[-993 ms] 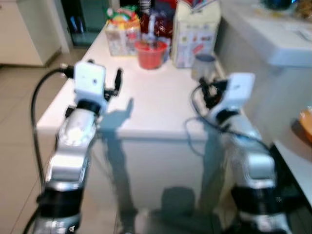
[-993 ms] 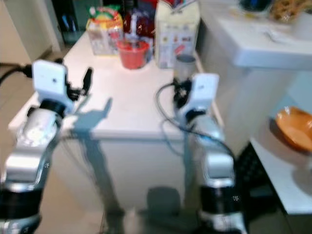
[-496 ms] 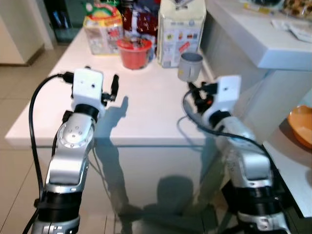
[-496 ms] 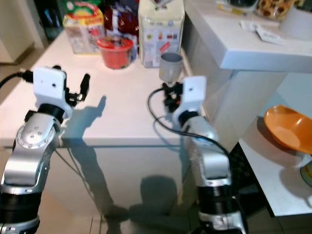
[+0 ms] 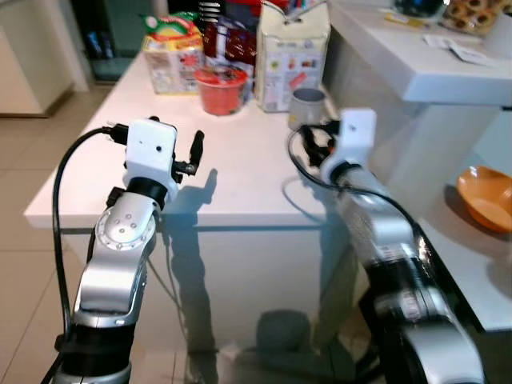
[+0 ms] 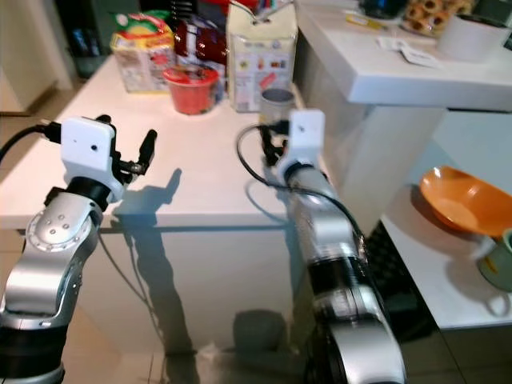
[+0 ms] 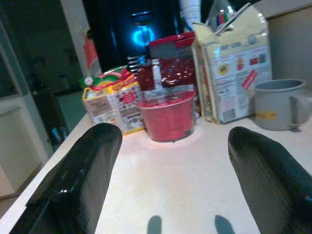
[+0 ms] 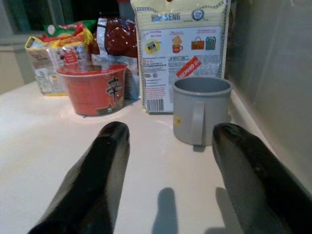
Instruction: Setting the table
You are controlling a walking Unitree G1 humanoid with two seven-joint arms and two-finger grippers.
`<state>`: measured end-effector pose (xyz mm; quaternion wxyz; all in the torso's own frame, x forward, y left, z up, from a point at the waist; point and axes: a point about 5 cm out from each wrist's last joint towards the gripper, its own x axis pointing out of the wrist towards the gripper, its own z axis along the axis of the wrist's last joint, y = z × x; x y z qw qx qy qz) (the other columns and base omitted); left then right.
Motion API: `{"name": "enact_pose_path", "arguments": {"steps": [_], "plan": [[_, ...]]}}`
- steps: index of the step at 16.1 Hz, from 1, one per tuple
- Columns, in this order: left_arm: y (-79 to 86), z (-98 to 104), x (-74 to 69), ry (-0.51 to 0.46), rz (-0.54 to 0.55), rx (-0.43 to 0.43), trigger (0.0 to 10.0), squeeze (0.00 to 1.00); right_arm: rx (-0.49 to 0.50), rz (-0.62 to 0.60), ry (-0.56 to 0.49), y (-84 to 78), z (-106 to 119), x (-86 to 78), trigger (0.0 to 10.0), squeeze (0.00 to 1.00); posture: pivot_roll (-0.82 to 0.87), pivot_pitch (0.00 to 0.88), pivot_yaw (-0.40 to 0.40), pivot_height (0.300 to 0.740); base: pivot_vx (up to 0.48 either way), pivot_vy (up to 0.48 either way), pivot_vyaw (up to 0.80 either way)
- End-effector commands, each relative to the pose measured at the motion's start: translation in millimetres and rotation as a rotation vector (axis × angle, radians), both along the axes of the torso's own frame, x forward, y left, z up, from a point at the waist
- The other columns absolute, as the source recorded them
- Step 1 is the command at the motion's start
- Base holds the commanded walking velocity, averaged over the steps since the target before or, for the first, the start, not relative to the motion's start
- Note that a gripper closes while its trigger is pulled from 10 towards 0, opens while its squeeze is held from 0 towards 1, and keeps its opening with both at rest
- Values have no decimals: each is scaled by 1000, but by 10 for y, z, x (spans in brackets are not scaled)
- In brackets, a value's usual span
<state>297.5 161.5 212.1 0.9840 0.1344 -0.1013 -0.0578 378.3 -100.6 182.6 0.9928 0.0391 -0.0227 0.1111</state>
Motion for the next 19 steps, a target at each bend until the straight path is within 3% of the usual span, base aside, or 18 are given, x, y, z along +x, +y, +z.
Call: {"name": "enact_pose_path", "arguments": {"steps": [1, 7, 13, 14, 15, 19], "plan": [[5, 4, -38, 11, -4, 5, 10000, 0, -8, -27, -6, -14, 4, 72, 10000, 1000, 48, 51, -43, 740, 0, 0, 0], [14, 151, -203, 2, -42, 26, 10000, 0, -9, -176, -40, -83, 337, 359, 10000, 1000, 113, 144, -61, 740, 0, 0, 0], [71, 295, -277, -4, -50, 60, 10000, 0, 43, -215, -18, -204, 472, 434, 10000, 1000, 168, 207, -73, 740, 0, 0, 0], [85, 350, -311, -14, -41, 69, 10000, 0, 54, -198, -23, -212, 490, 439, 10000, 439, 183, 222, -78, 740, 0, 0, 0], [102, 372, -317, -19, -31, 74, 10000, 0, 51, -187, -26, -212, 497, 441, 10000, 0, 186, 226, -80, 740, 0, 0, 0], [198, 442, -461, -15, 2, 101, 10000, 0, 17, -177, -51, -246, 514, 442, 10000, 0, 225, 277, -90, 740, 0, 0, 0]]}}
